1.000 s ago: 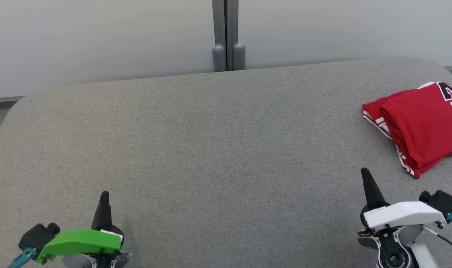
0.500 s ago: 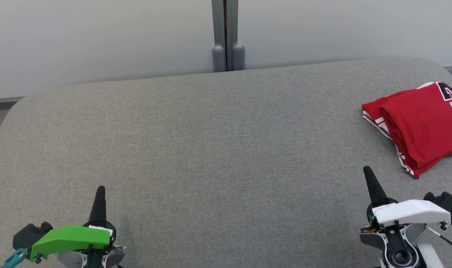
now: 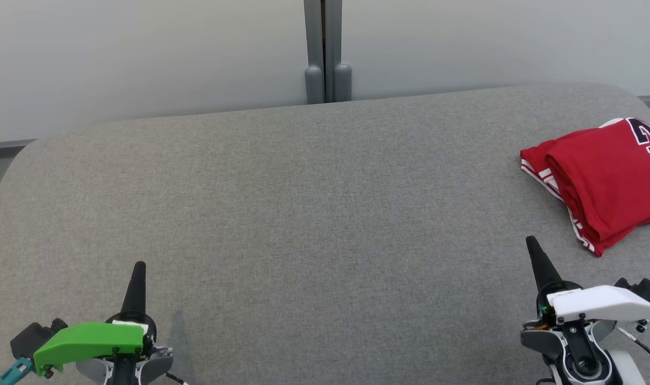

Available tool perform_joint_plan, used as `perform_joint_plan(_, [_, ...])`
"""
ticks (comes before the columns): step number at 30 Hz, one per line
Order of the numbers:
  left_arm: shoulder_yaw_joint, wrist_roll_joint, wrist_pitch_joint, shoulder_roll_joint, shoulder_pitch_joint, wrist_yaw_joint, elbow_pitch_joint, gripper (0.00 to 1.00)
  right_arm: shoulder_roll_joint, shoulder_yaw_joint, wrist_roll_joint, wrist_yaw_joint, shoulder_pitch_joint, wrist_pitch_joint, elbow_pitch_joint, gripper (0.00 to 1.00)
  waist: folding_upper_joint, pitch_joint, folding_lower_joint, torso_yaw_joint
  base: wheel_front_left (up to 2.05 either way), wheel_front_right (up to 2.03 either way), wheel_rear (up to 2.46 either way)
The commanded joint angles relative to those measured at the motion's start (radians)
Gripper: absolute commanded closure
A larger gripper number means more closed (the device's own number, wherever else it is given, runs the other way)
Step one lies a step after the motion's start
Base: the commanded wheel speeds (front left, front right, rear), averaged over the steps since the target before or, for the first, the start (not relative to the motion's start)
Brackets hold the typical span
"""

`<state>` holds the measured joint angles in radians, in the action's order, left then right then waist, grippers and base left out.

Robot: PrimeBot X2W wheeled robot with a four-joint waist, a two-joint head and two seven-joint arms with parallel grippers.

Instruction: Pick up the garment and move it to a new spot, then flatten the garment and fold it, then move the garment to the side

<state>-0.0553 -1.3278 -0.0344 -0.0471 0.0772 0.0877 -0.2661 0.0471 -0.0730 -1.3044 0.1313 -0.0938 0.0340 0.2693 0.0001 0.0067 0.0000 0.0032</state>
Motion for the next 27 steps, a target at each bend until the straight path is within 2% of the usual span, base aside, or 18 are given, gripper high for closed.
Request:
perform_joint_plan(1, [-0.007,-0.024,-0.008,-0.004,0.023,0.008,0.008,1.00,0.004,-0.005,-0.026,-0.001,-0.020,0.007,-0.011,1.00,-0.0001,0.000,0.0000,0.000,0.00,0.00,0.00])
perform_joint_plan(27, [-0.045,-0.207,-0.060,-0.005,0.034,0.035,0.019,1.00,0.005,-0.032,-0.223,-0.001,-0.017,0.060,-0.022,1.00,-0.0001,-0.002,0.0000,-0.002,0.00,0.00,0.00])
